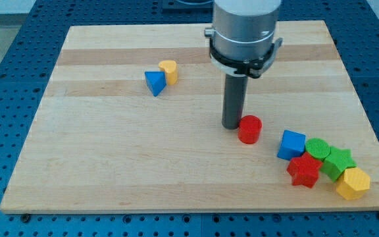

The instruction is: Push the red circle into the blue cube

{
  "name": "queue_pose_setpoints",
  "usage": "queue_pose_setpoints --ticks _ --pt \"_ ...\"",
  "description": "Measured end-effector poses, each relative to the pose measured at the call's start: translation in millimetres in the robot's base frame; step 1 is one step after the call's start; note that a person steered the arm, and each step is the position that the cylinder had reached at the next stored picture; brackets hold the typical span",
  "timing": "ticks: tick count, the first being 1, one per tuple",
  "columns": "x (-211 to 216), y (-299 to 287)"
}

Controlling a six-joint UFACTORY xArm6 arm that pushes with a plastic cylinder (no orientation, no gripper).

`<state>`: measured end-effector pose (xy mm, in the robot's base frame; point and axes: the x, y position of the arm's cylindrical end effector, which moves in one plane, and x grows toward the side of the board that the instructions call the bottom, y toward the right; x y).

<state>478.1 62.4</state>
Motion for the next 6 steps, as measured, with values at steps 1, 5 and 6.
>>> queue_pose_setpoints --ticks 1,5,6 --pt "10.2 9.3" --pt "32.7 29.0" --pt "30.9 13.2"
